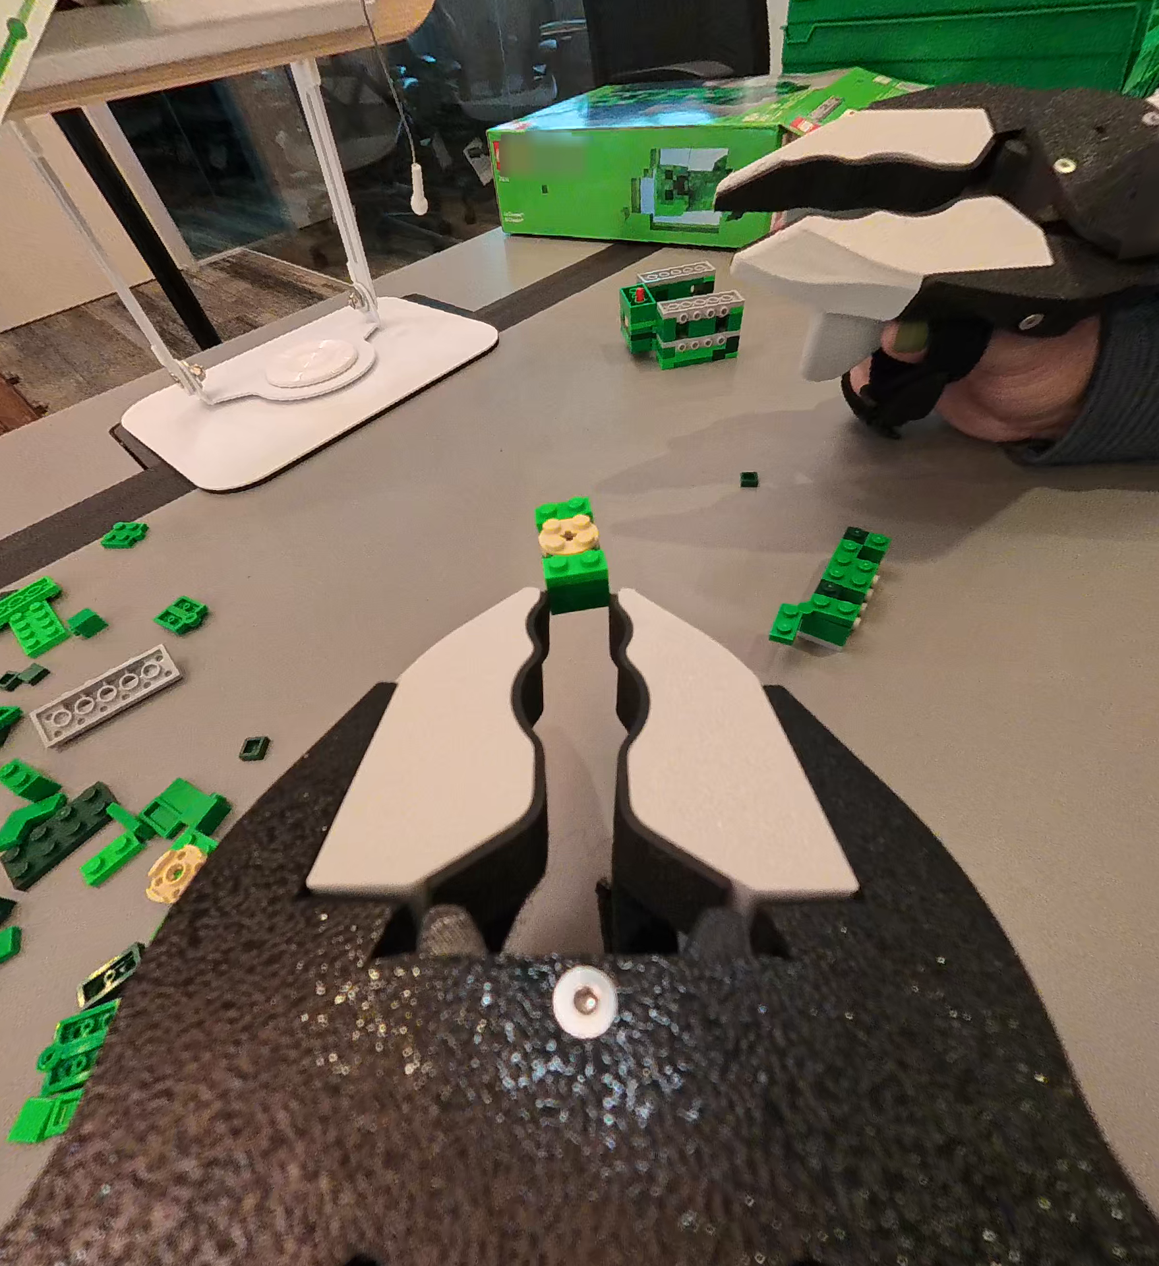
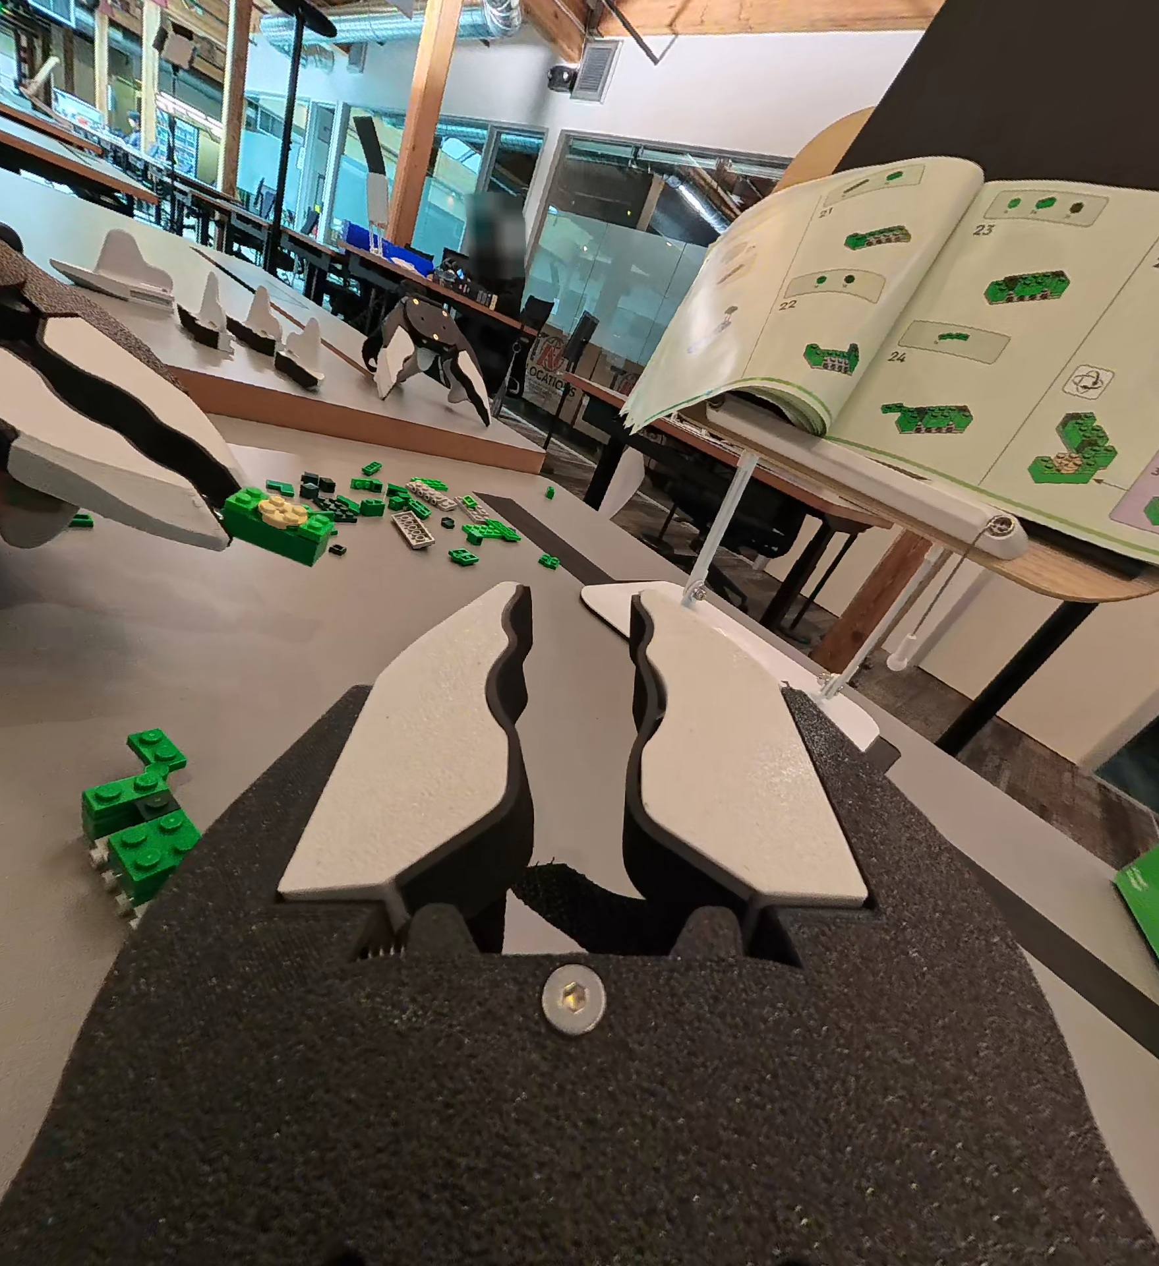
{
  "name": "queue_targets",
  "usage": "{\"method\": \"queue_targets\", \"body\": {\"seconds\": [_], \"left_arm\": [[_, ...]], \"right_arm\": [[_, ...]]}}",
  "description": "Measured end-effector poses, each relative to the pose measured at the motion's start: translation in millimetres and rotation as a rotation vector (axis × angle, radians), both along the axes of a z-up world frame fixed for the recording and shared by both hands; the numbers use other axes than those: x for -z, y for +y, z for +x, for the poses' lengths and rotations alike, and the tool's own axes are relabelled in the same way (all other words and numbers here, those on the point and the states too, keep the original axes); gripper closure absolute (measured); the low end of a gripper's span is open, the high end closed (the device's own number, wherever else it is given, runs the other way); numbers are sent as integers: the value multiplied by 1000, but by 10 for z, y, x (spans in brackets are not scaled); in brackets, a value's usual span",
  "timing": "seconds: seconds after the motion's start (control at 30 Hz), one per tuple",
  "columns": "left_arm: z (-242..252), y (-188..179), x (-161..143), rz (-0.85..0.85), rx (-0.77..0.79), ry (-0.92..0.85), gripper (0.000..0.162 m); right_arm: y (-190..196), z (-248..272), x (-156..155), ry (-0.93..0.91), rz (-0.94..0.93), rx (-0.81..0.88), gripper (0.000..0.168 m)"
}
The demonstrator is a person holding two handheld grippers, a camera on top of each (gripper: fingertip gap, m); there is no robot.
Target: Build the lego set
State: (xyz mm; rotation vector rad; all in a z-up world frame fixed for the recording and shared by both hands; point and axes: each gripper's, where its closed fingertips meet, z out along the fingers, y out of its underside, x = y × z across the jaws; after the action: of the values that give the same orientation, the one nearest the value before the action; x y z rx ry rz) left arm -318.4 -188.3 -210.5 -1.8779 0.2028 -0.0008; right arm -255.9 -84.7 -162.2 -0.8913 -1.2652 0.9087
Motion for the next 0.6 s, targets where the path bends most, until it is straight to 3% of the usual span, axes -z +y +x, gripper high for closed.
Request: {"method": "queue_targets", "body": {"seconds": [0.03, 0.6], "left_arm": [[2, 1, 3, -2, 1, 2, 146], [23, 4, 18, -11, 10, 17, 146]], "right_arm": [[0, 0, 1, 0, 1, 0, 142], [-18, -11, 28, -19, 3, -8, 146]]}}
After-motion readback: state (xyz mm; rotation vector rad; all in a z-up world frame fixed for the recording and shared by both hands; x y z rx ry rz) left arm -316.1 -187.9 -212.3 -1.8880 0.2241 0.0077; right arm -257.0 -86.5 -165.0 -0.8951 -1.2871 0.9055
